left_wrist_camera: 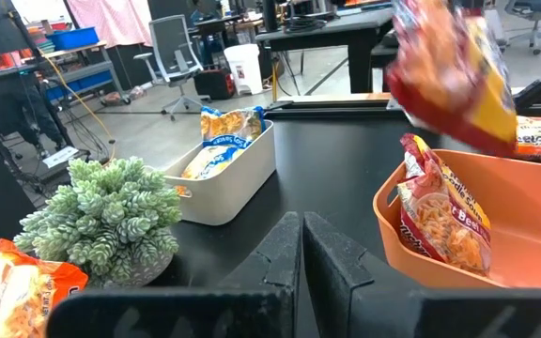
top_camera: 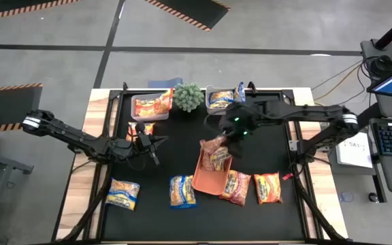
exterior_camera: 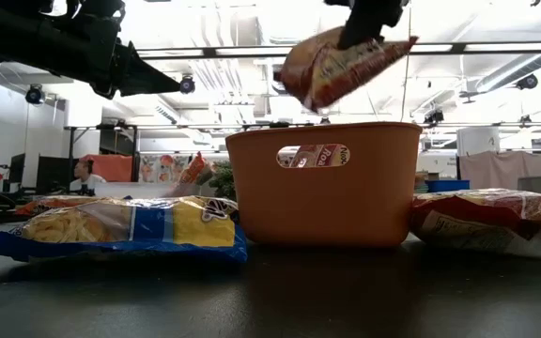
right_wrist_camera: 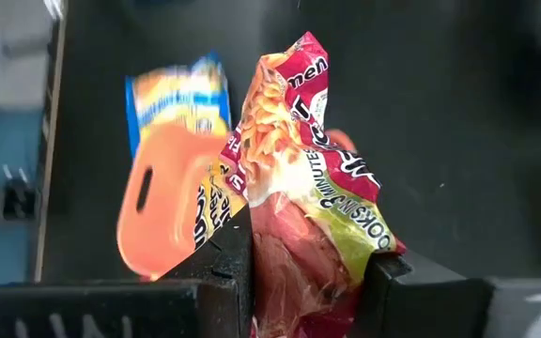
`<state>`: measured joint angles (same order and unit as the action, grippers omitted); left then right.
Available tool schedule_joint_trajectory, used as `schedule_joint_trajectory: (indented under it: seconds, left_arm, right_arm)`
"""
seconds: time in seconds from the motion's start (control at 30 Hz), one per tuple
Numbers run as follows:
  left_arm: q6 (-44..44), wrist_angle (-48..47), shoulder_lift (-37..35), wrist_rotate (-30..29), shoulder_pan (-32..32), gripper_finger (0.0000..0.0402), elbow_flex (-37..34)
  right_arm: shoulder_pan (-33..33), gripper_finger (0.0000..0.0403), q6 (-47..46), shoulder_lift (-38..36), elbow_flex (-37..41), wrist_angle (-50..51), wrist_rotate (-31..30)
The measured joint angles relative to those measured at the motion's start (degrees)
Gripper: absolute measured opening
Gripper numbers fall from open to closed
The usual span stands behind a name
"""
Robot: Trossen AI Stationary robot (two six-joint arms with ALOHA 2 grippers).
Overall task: Sort Maruchan noodles
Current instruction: Put the red noodle pack into the orange bin
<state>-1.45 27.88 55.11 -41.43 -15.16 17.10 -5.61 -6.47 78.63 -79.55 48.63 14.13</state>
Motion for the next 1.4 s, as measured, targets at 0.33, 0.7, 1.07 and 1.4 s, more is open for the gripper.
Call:
schedule_joint_trajectory:
  seconds: [0.33, 0.7, 1.07, 1.4]
  left_arm:
    - [0.0, 0.0, 0.0, 0.0, 0.0, 0.0, 0.0]
    - [0.0, 0.4, 3.3, 0.0, 0.0, 0.0, 0.0]
    - [-1.5, 4.6, 5.8, 0.0, 0.0, 0.0, 0.0]
    - [-1.5, 5.0, 5.8, 0.0, 0.0, 0.0, 0.0]
  right_arm:
    - [4.1, 0.0096, 8.1, 15.1, -12.5, 14.6, -1.4]
    - [5.2, 0.0096, 15.9, 26.8, -24.4, 24.1, -2.8]
    - [7.4, 0.0096, 22.5, 34.7, -33.7, 28.5, -2.8]
    - [9.7, 0.0101, 24.6, 39.6, -35.6, 32.6, -12.5]
